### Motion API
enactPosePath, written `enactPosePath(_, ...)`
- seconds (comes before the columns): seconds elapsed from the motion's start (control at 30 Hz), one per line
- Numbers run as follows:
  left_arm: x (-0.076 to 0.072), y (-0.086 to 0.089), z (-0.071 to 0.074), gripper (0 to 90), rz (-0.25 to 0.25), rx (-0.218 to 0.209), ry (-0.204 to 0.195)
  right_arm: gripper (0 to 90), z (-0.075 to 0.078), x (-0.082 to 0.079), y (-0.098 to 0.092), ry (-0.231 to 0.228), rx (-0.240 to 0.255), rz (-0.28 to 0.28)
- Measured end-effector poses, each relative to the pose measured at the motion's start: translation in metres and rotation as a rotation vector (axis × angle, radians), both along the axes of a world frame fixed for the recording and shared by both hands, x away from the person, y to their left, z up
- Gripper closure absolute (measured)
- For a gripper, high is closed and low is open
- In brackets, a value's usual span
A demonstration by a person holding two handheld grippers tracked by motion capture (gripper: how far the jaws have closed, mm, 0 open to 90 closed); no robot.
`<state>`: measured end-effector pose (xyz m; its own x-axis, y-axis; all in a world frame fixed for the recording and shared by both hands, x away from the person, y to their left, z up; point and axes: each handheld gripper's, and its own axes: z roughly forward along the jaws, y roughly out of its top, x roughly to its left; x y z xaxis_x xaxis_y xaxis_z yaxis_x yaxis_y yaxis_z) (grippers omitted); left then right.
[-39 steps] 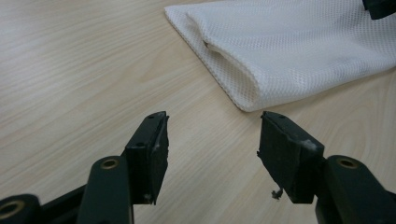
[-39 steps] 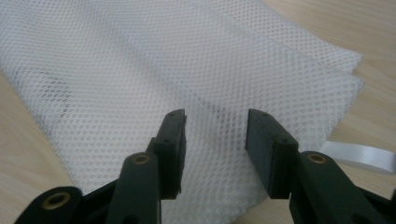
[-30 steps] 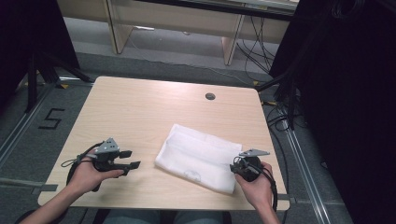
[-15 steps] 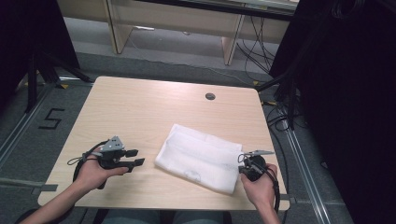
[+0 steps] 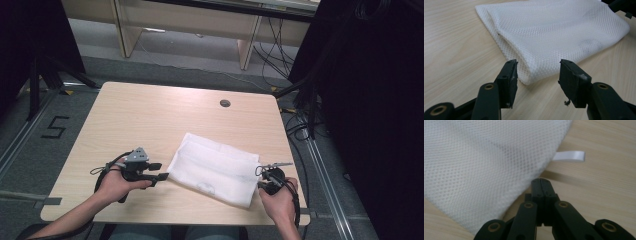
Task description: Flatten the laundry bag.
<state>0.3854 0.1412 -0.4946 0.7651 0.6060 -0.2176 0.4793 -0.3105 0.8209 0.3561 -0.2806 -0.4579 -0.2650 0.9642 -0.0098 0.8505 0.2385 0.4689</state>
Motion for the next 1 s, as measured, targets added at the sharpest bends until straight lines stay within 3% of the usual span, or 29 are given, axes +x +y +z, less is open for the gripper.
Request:
enactPosePath(0.43,0.006,-0.005,-0.006,48.6,0.006,0.034,0.012,90.0,-0.003,0.000,0.005,0.039,-0.019,0.033)
enactPosePath(0.5,0.007,-0.007,-0.007,50.4,-0.005,0.037,0.019,90.0,-0.003,0.000,0.007,0.066,-0.018,0.012)
enactPosePath(0.6,0.006,-0.010,-0.008,54.0,-0.005,0.038,0.028,90.0,-0.007,0.002,0.009,0.062,-0.038,0.057)
enactPosePath(0.63,0.006,-0.009,-0.008,55.2,-0.023,0.049,0.010,90.0,-0.007,0.001,0.014,0.086,-0.028,0.017)
enactPosePath(0.67,0.006,-0.009,-0.008,56.5,-0.023,0.049,0.010,90.0,-0.007,0.001,0.014,0.086,-0.028,0.017)
enactPosePath(0.7,0.005,-0.009,-0.009,57.7,-0.016,0.048,0.024,90.0,-0.007,0.003,0.016,0.092,-0.037,0.031)
enactPosePath(0.8,0.006,-0.008,-0.008,59.4,-0.032,0.066,0.011,90.0,-0.010,0.007,0.019,0.077,-0.049,0.065)
enactPosePath(0.83,0.006,-0.007,-0.009,59.4,-0.023,0.079,0.009,90.0,-0.009,0.007,0.022,0.105,-0.043,0.036)
enactPosePath(0.87,0.006,-0.007,-0.009,59.9,-0.023,0.079,0.009,90.0,-0.009,0.007,0.022,0.105,-0.043,0.036)
enactPosePath(0.9,0.006,-0.007,-0.009,60.8,-0.014,0.067,0.027,90.0,-0.012,0.010,0.022,0.078,-0.061,0.081)
enactPosePath(0.93,0.006,-0.007,-0.009,61.4,-0.014,0.067,0.027,90.0,-0.010,0.008,0.027,0.135,-0.043,0.031)
enactPosePath(0.97,0.007,-0.005,-0.009,62.2,-0.019,0.081,0.020,90.0,-0.013,0.012,0.024,0.086,-0.063,0.083)
enactPosePath(1.0,0.007,-0.005,-0.010,62.9,-0.021,0.076,0.024,90.0,-0.012,0.011,0.027,0.117,-0.058,0.052)
